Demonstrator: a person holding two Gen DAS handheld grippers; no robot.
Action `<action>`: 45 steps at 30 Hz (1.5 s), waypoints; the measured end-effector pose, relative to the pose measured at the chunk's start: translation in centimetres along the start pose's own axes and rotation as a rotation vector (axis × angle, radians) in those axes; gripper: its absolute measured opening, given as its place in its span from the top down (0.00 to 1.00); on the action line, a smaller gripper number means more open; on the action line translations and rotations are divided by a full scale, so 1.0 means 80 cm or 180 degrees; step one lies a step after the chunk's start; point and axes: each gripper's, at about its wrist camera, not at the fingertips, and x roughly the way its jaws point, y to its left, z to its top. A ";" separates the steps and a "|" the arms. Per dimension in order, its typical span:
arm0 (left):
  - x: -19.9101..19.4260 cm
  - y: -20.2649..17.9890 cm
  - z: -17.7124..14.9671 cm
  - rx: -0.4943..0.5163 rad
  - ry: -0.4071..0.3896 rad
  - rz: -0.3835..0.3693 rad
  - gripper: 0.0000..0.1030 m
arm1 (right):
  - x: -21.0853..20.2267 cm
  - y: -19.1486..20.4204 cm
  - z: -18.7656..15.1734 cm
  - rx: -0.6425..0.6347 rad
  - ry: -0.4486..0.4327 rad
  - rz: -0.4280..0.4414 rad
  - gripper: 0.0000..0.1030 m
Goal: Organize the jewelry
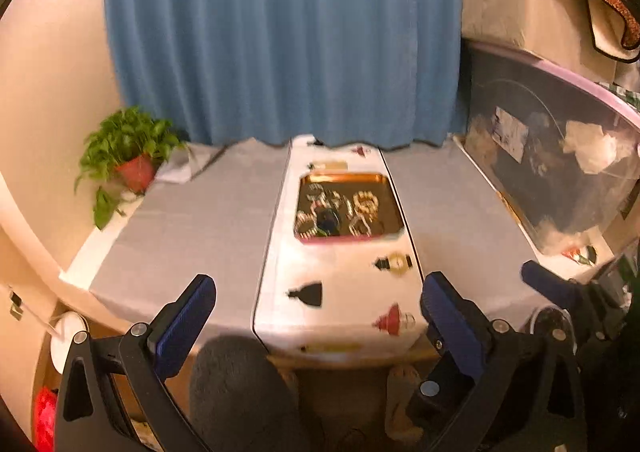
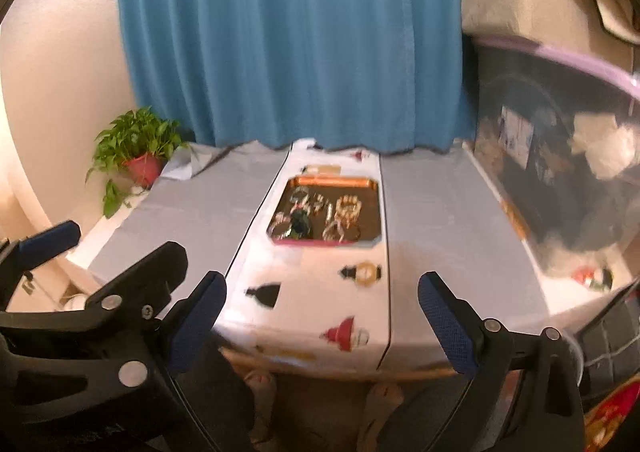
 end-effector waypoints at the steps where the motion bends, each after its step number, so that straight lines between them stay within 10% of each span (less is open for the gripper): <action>1: 0.000 -0.001 -0.002 0.0023 0.0014 0.0006 0.00 | 0.000 0.000 -0.003 0.0016 0.0041 -0.0001 0.07; 45: 0.013 -0.023 -0.010 0.0126 0.0102 -0.0026 0.00 | 0.007 -0.022 -0.015 0.0191 0.0113 -0.0221 0.07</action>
